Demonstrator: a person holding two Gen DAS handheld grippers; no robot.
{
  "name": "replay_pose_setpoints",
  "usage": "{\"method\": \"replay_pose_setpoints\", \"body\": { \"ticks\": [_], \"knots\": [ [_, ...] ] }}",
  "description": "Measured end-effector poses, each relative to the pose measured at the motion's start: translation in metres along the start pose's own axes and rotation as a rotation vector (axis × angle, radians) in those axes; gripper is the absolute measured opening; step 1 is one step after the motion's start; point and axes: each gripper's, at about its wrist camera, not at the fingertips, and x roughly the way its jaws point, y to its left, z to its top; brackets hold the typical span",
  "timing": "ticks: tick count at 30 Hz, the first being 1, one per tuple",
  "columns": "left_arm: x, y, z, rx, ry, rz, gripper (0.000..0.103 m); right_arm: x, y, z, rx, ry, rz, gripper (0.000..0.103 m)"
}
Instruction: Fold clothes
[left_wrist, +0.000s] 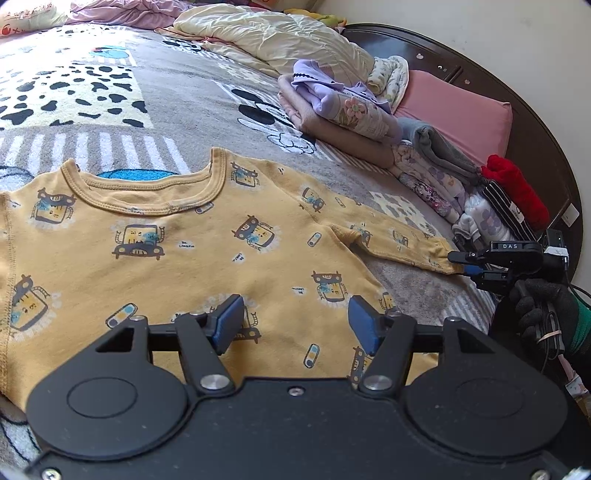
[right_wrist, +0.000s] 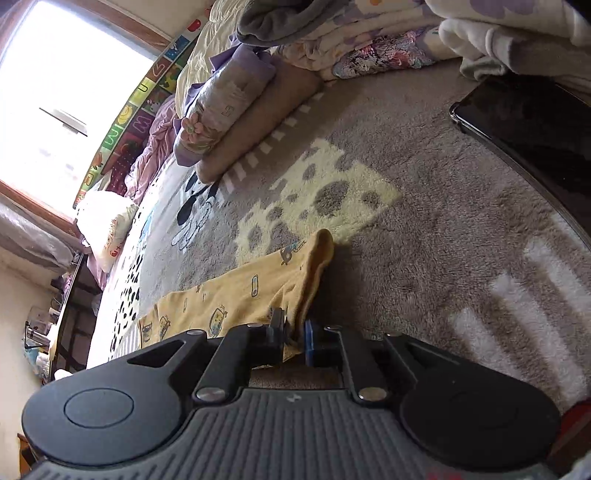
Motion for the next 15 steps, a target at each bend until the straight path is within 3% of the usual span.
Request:
{"method": "replay_pose_setpoints", "body": {
  "ticks": [3, 7, 8, 11, 15],
  "knots": [
    [-0.001, 0.000, -0.001, 0.002, 0.000, 0.002, 0.062, -0.007, -0.008, 0.000, 0.055, -0.030, 0.015, 0.032],
    [-0.001, -0.002, -0.002, 0.009, 0.002, 0.005, 0.063, -0.006, -0.020, 0.003, 0.126, -0.056, 0.034, 0.032],
    [-0.002, -0.002, -0.002, 0.008, 0.002, 0.006, 0.063, -0.002, -0.019, 0.003, 0.100, -0.053, 0.031, 0.031],
    [-0.005, -0.001, -0.003, 0.002, -0.003, 0.010, 0.063, 0.004, -0.009, 0.003, 0.025, -0.049, -0.031, 0.008],
    [-0.015, 0.003, -0.005, -0.006, -0.018, 0.018, 0.063, 0.002, 0.004, -0.001, -0.060, -0.062, -0.112, 0.007]
  ]
}}
